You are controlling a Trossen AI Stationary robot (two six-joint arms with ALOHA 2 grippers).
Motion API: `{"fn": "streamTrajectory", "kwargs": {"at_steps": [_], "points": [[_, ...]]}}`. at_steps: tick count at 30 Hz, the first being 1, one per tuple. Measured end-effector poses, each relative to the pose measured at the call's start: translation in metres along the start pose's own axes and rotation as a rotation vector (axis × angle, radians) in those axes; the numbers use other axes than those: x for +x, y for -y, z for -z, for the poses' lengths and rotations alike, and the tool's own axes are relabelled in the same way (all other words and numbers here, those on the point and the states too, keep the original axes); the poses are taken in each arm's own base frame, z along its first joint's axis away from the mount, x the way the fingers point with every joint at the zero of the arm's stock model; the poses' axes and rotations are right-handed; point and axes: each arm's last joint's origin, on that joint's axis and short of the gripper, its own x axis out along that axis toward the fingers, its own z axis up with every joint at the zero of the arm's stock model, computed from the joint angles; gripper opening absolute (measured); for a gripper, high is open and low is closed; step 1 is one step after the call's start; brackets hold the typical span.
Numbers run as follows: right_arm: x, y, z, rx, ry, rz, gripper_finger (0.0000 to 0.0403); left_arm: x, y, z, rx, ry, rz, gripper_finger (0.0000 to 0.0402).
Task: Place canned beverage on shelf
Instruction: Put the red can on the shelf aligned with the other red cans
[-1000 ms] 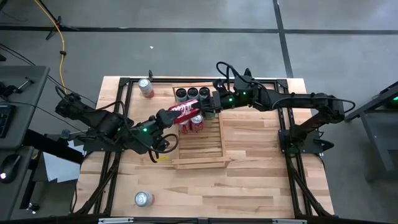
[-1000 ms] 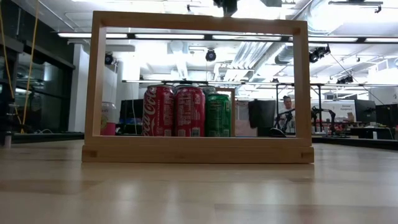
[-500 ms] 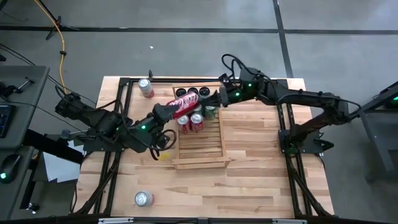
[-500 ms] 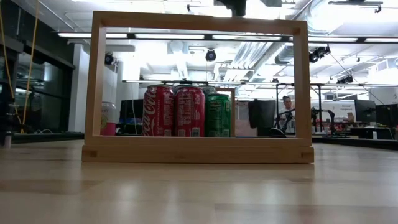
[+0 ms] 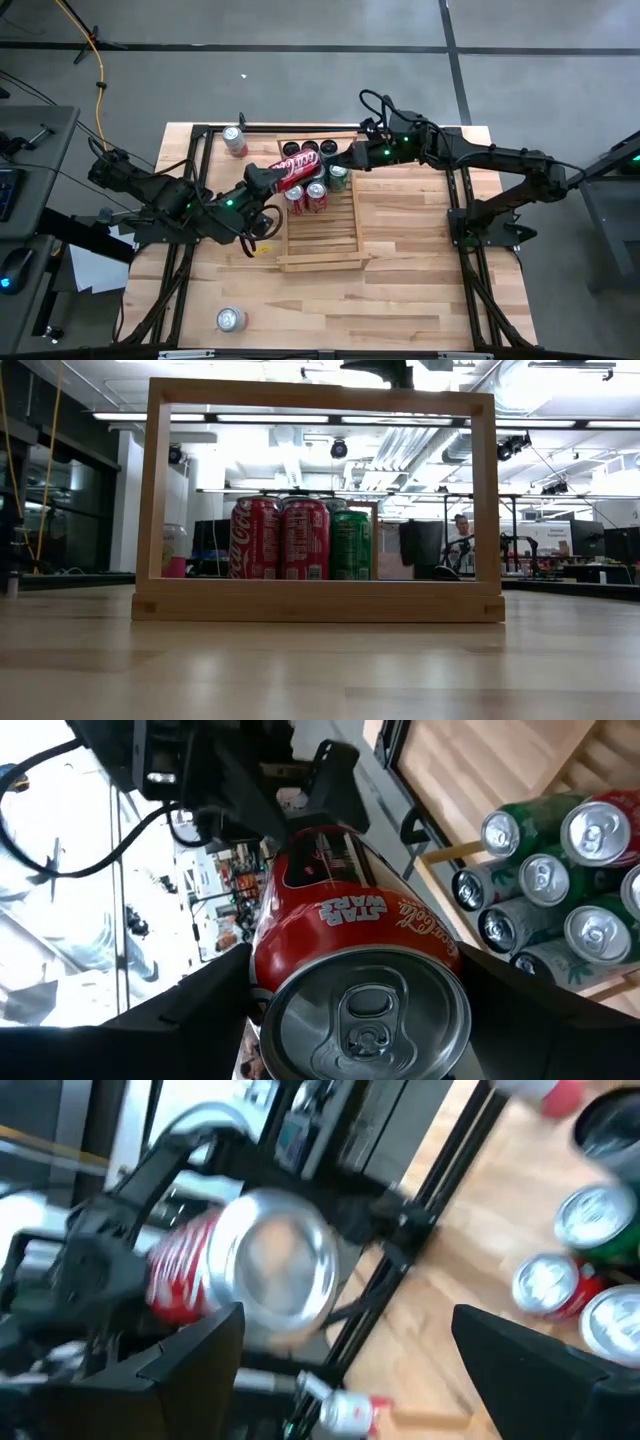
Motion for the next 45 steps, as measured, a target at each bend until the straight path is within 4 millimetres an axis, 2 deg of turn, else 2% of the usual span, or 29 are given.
{"fn": "streamTrajectory", "kwargs": {"at_steps": [6, 11, 14, 21, 28, 34, 40, 45], "points": [[0.0, 0.001, -0.002, -0.003, 0.063, 0.032, 0.0344, 0.0, 0.001, -0.001, 0.001, 0.038, 0.019, 0.0284], [0.0, -0.007, -0.003, -0.088, 0.007, -0.09, 0.0344, 0.0, 0.001, -0.001, 0.001, 0.038, 0.018, 0.0283], [0.0, -0.01, -0.002, -0.101, 0.016, -0.103, 0.0345, 0.0, 0.001, -0.001, 0.001, 0.038, 0.018, 0.0283], [0.0, -0.005, -0.001, -0.119, 0.013, -0.043, 0.0386, 0.0, 0.001, -0.001, 0.003, 0.037, 0.019, 0.0283], [-0.002, -0.003, -0.008, -0.028, 0.024, -0.058, 0.0393, 0.0, 0.001, -0.001, 0.009, 0.033, 0.017, 0.0283], [-0.001, 0.002, -0.002, 0.072, -0.021, -0.004, 0.0394, -0.001, 0.0, 0.001, 0.053, 0.026, 0.009, 0.0283], [0.0, -0.006, -0.003, 0.106, 0.007, -0.069, 0.0394, 0.001, -0.003, 0.003, 0.022, 0.024, 0.001, 0.0283], [0.014, -0.012, 0.002, 0.133, 0.002, -0.153, 0.0394, 0.007, -0.011, 0.002, -0.036, 0.05, -0.023, 0.0283]]}}
